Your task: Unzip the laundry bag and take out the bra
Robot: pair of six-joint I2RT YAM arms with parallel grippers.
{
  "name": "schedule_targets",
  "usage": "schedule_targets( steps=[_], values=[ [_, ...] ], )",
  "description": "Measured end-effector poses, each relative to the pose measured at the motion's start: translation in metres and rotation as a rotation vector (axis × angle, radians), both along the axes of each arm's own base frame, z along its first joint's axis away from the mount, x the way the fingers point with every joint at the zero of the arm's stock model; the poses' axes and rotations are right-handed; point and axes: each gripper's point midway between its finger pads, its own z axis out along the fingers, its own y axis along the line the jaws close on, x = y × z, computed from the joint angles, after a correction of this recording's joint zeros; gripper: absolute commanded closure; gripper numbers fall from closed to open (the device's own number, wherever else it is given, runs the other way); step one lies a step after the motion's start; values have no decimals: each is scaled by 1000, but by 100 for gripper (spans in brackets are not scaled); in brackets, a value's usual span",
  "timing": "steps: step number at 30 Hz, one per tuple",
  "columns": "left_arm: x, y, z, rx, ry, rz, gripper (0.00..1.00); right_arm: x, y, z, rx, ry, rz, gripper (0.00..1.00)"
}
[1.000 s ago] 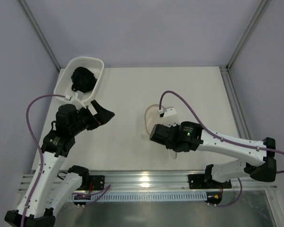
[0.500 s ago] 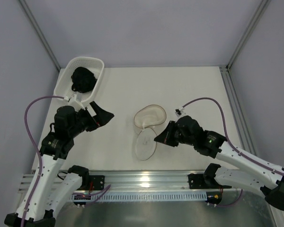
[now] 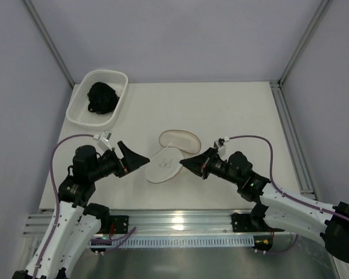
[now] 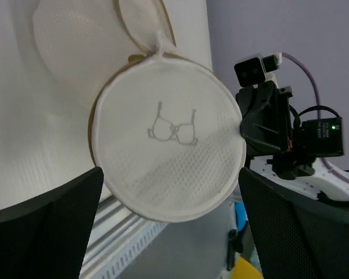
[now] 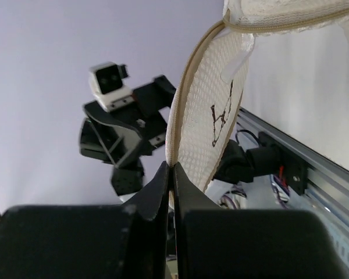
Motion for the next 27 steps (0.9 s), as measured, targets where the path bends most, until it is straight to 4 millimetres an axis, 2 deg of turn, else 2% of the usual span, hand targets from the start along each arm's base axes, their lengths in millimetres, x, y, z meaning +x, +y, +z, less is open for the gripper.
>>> schedule_targets(
  steps=[4, 11, 15, 21, 27],
  values=[
    [-23, 0, -12, -137, 71, 42, 1, 9, -3, 4, 90, 10, -53, 97],
    [-55, 7, 20, -398, 79, 113, 1, 17, 0, 12, 161, -2, -76, 96],
    [-54, 5, 17, -444, 180, 133, 0, 18, 1, 15, 176, -14, -70, 96],
    [-42, -2, -6, -416, 399, 163, 1, 17, 2, 24, 202, -46, -61, 96],
    [-37, -3, -6, -447, 461, 187, 1, 15, 7, 21, 198, -59, -33, 96]
  ],
)
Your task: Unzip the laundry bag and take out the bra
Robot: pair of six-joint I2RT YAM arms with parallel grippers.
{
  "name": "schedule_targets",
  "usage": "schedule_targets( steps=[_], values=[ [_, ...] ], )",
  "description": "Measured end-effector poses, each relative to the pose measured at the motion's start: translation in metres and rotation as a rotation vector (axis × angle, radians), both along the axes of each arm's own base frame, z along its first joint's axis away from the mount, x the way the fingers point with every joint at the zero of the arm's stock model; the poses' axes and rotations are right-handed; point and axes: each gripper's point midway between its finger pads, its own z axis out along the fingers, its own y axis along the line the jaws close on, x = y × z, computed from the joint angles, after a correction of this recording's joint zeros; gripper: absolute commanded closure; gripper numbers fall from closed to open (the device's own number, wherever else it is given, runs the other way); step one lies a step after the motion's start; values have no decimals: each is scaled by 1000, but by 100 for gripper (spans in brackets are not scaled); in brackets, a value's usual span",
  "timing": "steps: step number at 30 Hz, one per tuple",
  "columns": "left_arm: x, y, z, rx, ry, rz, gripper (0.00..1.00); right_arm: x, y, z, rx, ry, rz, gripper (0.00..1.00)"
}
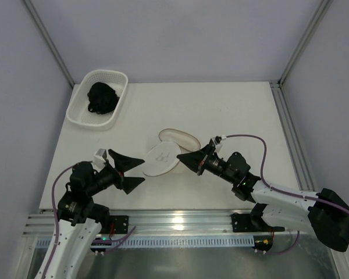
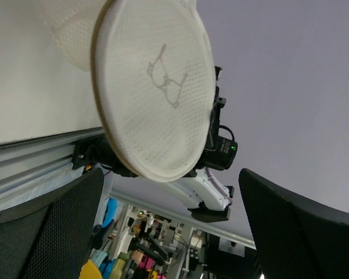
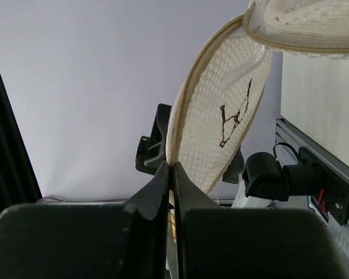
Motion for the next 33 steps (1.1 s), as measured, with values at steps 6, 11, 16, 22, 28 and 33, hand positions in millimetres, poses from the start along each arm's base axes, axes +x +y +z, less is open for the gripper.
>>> schedule_targets(
  steps=[6, 11, 16, 22, 28, 33],
  values=[
    [14, -1, 11, -41, -5, 32, 1, -8, 7, -10, -42, -22, 63, 96],
    [24, -4, 7, -30, 26, 34, 2, -13, 6, -9, -49, -42, 81, 96],
    [18, -6, 19, -27, 3, 8, 2, -13, 3, -2, -30, -67, 65, 96],
    [8, -10, 19, -14, 7, -52, 2, -4, 1, 1, -22, -88, 11, 96],
    [5, -15, 8, 8, 54, -102, 2, 5, 4, -3, -9, -97, -18, 96],
    [11, -17, 4, 17, 71, -101, 7, 6, 5, 0, 6, -112, -15, 96]
  ],
)
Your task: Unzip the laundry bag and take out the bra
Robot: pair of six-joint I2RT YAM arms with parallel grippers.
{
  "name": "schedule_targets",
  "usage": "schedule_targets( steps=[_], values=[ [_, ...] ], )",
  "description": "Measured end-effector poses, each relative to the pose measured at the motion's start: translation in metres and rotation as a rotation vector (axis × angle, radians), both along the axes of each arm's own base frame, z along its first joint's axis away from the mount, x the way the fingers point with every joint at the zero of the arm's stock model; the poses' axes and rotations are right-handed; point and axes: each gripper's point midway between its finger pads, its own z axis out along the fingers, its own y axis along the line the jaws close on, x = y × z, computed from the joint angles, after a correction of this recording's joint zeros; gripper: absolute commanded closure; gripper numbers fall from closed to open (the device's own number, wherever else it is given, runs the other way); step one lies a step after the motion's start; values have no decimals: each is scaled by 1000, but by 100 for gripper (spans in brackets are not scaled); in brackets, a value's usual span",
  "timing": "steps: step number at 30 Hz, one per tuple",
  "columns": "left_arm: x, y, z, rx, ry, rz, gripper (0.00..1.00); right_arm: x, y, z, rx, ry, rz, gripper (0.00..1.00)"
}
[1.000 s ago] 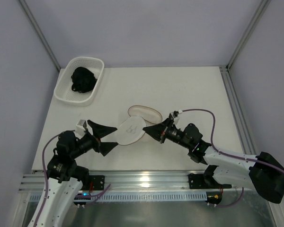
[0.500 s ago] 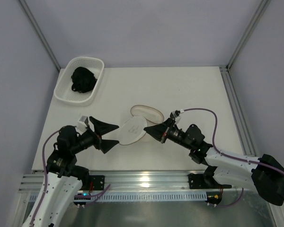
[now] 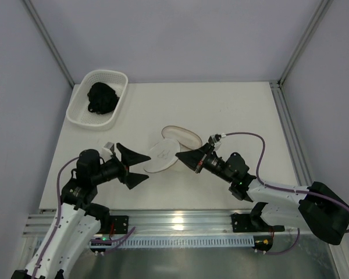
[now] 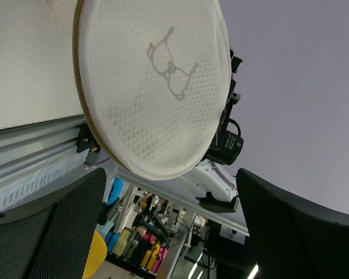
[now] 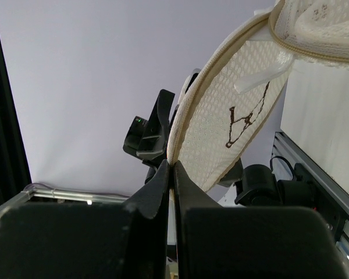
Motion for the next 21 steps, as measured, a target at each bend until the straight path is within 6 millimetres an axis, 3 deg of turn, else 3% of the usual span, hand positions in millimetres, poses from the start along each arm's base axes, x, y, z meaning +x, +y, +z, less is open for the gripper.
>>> schedule_targets(
  steps=[5, 8, 15, 17, 19, 21],
  values=[
    [18, -7, -6, 18, 8, 16, 12, -3, 0, 5, 14, -19, 13, 96],
    [27, -18, -12, 29, 20, 12, 20, -4, 0, 5, 15, -23, 16, 96],
    [47, -40, -14, 32, 1, 7, 75, -10, 1, 3, 3, -40, 49, 96],
    [52, -41, -8, 32, -22, 13, 82, -13, 4, -4, -39, -44, 68, 96],
    [56, -41, 4, 28, -54, 20, 96, -15, 7, -10, -103, -53, 85, 96],
    [58, -42, 16, 26, -94, 18, 100, -16, 8, -11, -173, -71, 95, 96]
  ],
)
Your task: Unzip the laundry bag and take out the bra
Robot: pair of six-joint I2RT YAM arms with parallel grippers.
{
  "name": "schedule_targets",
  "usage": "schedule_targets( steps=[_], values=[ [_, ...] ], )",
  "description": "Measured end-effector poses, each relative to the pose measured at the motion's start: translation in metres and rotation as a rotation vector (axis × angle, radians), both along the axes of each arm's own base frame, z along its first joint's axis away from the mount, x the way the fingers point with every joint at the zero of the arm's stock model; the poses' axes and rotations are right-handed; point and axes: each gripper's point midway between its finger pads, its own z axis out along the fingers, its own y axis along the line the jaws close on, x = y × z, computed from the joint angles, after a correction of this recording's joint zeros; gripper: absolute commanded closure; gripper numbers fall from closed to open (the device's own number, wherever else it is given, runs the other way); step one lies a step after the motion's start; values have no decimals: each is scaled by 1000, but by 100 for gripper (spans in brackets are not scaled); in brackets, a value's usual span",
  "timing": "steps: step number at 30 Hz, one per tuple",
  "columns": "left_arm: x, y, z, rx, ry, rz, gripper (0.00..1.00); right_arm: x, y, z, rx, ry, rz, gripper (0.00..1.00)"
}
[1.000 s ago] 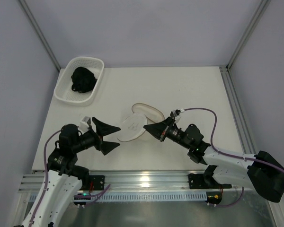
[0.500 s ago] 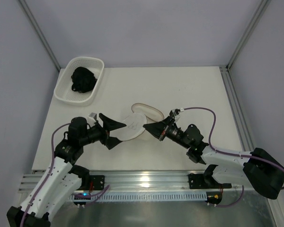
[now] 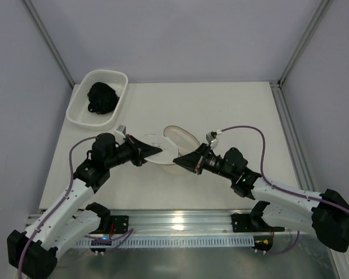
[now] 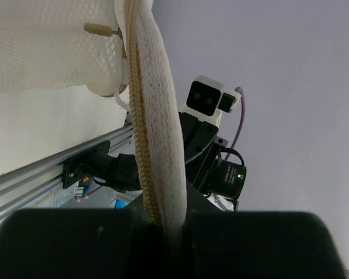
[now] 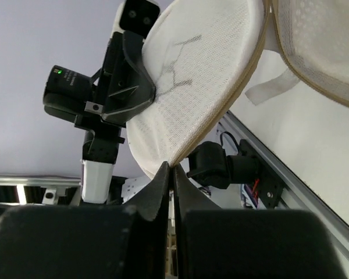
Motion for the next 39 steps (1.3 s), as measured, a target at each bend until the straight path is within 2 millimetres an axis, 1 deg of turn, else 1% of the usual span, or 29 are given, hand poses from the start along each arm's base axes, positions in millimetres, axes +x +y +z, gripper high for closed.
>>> schedule_targets(
  steps=[1, 2, 3, 6, 7, 9, 11, 15, 17, 19, 23, 25, 33, 36, 39],
  values=[
    [0, 0, 5, -1, -18, -3, 100, 0, 0, 0, -46, -21, 0, 94],
    [0, -1, 9, 2, -34, -8, 100, 0, -1, 2, -95, -39, -3, 66],
    [0, -1, 10, 7, -43, -13, 100, 0, -3, 3, -150, -55, -5, 53],
    [-2, 0, 4, 50, -46, -29, 100, 3, -17, 6, -321, -119, -45, 37],
    [-3, 0, 1, 74, -42, -37, 100, 3, -23, 4, -365, -133, -59, 34],
    [-2, 1, -5, 144, -39, -66, 100, 5, -42, -4, -471, -144, -112, 30],
    [2, 3, -8, 239, -41, -91, 100, 4, -62, -17, -575, -137, -156, 29],
    [19, 12, -4, 461, -96, -138, 100, 1, -98, -48, -751, -99, -218, 29],
    [28, 19, -2, 567, -122, -159, 100, -2, -111, -58, -815, -86, -231, 29],
    [38, 28, -3, 681, -141, -182, 100, -3, -118, -65, -852, -80, -236, 29],
    [56, 43, -16, 906, -144, -232, 100, -6, -124, -73, -897, -80, -224, 29],
    [65, 47, -25, 1033, -141, -264, 100, -6, -124, -77, -913, -85, -214, 29],
    [96, 47, -63, 1528, -125, -374, 100, -10, -124, -88, -956, -93, -172, 30],
    [112, 48, -67, 1697, -130, -361, 100, -11, -123, -92, -962, -90, -156, 30],
    [134, 42, -60, 1860, -174, -294, 100, -13, -122, -95, -966, -89, -140, 31]
  ],
)
